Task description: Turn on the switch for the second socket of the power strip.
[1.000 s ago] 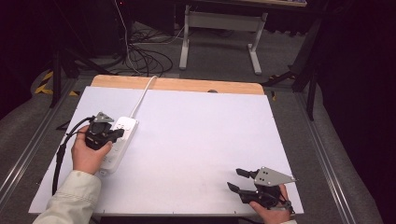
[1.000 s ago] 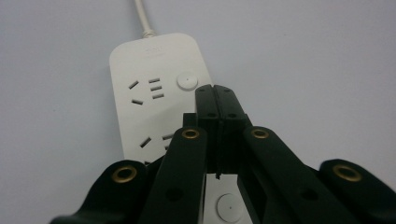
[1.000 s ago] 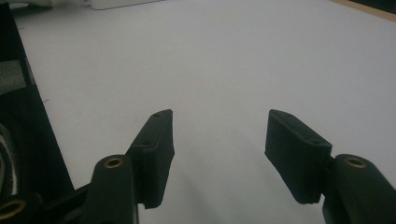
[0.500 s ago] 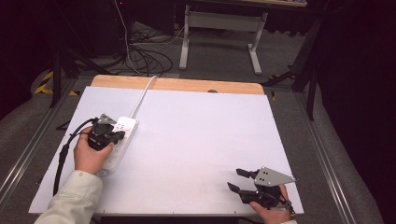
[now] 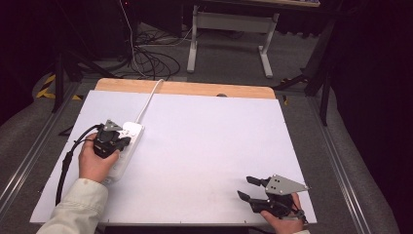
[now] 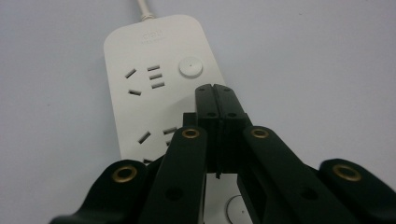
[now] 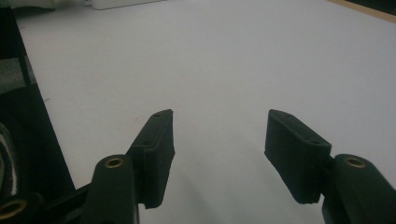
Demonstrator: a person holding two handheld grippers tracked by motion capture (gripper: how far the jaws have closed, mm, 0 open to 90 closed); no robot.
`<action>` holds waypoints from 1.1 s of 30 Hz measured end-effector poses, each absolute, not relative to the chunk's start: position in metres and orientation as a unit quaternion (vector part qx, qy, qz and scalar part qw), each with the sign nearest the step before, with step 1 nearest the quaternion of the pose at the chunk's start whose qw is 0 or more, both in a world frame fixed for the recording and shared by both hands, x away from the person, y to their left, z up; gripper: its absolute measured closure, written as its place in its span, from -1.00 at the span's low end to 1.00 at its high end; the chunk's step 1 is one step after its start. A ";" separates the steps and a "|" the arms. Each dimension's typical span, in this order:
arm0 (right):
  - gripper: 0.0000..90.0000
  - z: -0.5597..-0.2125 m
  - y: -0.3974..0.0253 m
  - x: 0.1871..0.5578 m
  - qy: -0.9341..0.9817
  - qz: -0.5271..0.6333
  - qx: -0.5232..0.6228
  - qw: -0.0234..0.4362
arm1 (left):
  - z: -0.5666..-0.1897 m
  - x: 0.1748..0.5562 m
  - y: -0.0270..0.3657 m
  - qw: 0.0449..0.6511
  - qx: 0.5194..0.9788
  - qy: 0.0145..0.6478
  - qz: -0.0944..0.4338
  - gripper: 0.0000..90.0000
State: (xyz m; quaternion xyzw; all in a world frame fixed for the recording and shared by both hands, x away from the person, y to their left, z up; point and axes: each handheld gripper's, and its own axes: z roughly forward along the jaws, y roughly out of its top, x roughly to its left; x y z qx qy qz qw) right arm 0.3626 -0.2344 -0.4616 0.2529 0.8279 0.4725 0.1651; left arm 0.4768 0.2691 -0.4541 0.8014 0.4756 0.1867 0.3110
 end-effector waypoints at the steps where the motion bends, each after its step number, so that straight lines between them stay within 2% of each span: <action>1: -0.05 -0.462 -0.234 0.363 0.828 0.472 0.253 0.165 | -0.454 0.477 0.270 0.312 0.802 0.474 0.188 1.00; 6: -0.05 -0.462 -0.235 0.362 0.828 0.472 0.253 0.165 | -0.457 0.477 0.273 0.326 0.793 0.482 0.180 1.00; 33: -0.05 -0.462 -0.234 0.362 0.829 0.471 0.253 0.164 | -0.459 0.475 0.268 0.318 0.789 0.491 0.188 1.00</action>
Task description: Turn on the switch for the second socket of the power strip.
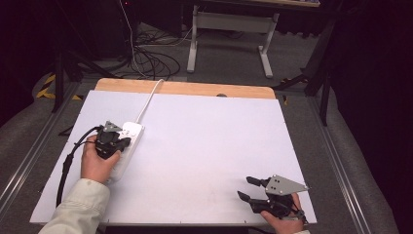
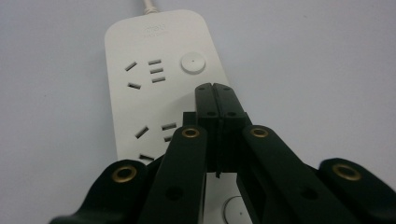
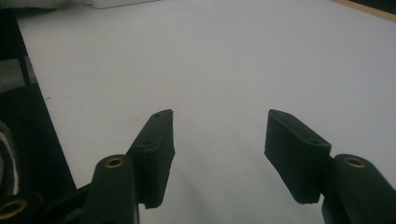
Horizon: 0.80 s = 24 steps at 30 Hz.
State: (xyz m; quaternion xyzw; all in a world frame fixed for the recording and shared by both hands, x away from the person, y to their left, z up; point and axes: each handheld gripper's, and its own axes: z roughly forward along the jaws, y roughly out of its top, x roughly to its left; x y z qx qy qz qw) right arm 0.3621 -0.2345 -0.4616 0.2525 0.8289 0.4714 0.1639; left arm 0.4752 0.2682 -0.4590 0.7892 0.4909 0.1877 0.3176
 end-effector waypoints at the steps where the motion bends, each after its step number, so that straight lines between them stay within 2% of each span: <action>1: -0.05 -0.462 -0.235 0.362 0.829 0.471 0.253 0.164 | -0.459 0.475 0.268 0.316 0.790 0.490 0.187 1.00; 15: -0.05 -0.462 -0.235 0.362 0.829 0.471 0.254 0.163 | -0.460 0.475 0.269 0.320 0.786 0.495 0.186 1.00; 20: -0.05 -0.462 -0.236 0.362 0.827 0.473 0.256 0.163 | -0.455 0.470 0.266 0.303 0.788 0.492 0.213 1.00; 21: -0.05 -0.462 -0.235 0.363 0.827 0.473 0.257 0.164 | -0.454 0.470 0.266 0.311 0.785 0.493 0.211 0.98; 22: -0.05 -0.462 -0.235 0.363 0.827 0.473 0.257 0.164 | -0.452 0.469 0.267 0.316 0.785 0.489 0.212 0.85; 24: -0.05 -0.462 -0.235 0.363 0.827 0.471 0.258 0.164 | -0.448 0.466 0.267 0.331 0.781 0.486 0.209 0.78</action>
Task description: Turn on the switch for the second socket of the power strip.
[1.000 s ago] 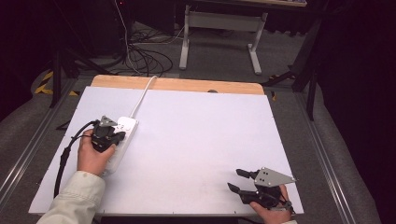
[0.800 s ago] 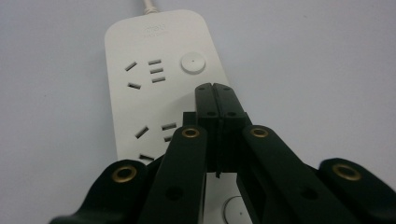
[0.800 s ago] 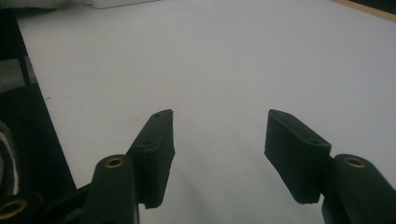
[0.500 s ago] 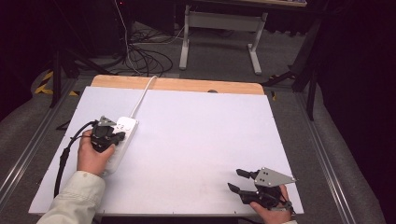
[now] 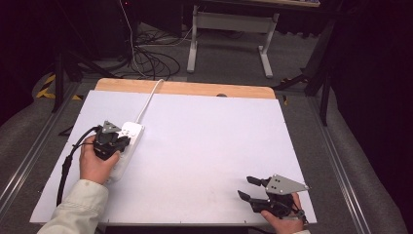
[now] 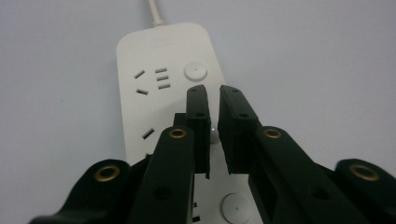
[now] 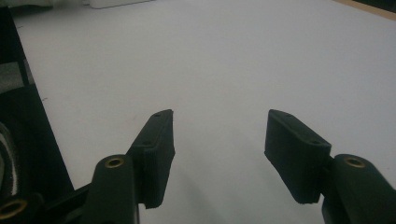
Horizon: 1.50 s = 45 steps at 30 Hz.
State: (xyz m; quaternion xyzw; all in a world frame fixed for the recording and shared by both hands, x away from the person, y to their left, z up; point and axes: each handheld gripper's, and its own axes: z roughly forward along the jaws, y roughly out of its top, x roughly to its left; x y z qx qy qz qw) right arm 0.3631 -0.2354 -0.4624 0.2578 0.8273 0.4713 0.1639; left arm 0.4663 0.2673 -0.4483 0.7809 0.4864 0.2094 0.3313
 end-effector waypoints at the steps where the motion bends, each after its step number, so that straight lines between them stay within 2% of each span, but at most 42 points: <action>1: -0.05 -0.463 -0.236 0.363 0.827 0.472 0.258 0.164 | -0.446 0.465 0.268 0.339 0.780 0.483 0.210 0.76; 16: -0.05 -0.462 -0.236 0.363 0.827 0.471 0.258 0.164 | -0.420 0.448 0.271 0.394 0.762 0.467 0.214 0.44; 26: -0.05 -0.462 -0.236 0.363 0.827 0.471 0.257 0.165 | -0.409 0.442 0.272 0.407 0.762 0.457 0.212 0.34; 33: -0.05 -0.462 -0.236 0.362 0.827 0.471 0.257 0.166 | -0.400 0.432 0.268 0.422 0.764 0.443 0.206 -0.08; 37: -0.05 -0.462 -0.236 0.362 0.827 0.472 0.257 0.165 | -0.393 0.423 0.266 0.446 0.761 0.424 0.205 -0.47; 45: -0.05 -0.462 -0.237 0.362 0.826 0.473 0.258 0.166 | -0.380 0.400 0.264 0.481 0.761 0.378 0.215 -0.68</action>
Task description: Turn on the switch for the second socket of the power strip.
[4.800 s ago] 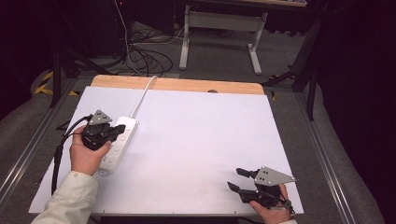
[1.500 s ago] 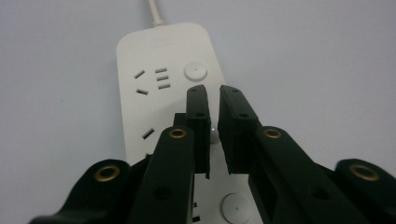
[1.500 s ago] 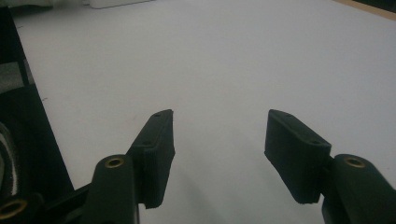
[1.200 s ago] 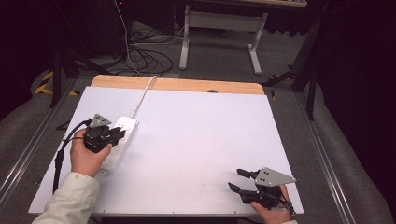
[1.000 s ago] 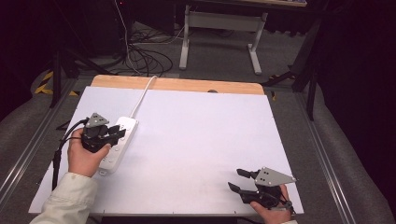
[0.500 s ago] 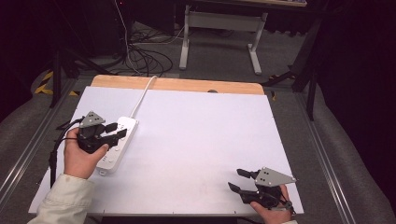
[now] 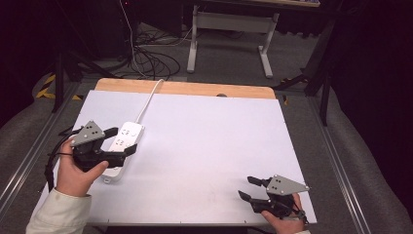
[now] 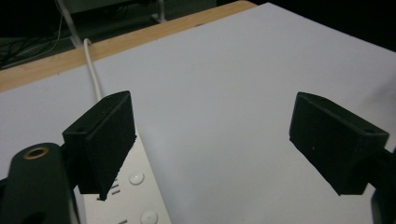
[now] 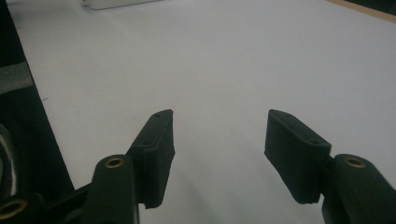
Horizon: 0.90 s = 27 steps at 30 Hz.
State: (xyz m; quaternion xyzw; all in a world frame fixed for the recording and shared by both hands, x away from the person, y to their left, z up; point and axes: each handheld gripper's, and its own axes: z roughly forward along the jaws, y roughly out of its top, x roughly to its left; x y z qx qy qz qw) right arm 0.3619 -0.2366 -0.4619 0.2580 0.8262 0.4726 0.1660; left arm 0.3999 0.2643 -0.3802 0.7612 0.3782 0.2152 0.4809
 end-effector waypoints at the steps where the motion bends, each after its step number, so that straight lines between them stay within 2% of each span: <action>1: -0.05 -0.462 -0.237 0.362 0.826 0.473 0.258 0.166 | -0.379 0.398 0.265 0.486 0.759 0.376 0.213 -0.70; 9: -0.07 -0.461 -0.239 0.361 0.822 0.479 0.261 0.165 | -0.382 0.381 0.266 0.509 0.770 0.334 0.190 -0.74; 15: -0.10 -0.461 -0.240 0.361 0.821 0.481 0.262 0.160 | -0.388 0.372 0.268 0.514 0.779 0.304 0.192 -0.74; 19: -0.13 -0.461 -0.241 0.362 0.820 0.484 0.263 0.157 | -0.397 0.367 0.272 0.511 0.783 0.290 0.202 -0.77; 27: -0.20 -0.460 -0.242 0.362 0.817 0.491 0.263 0.151 | -0.416 0.359 0.276 0.524 0.782 0.283 0.184 -0.77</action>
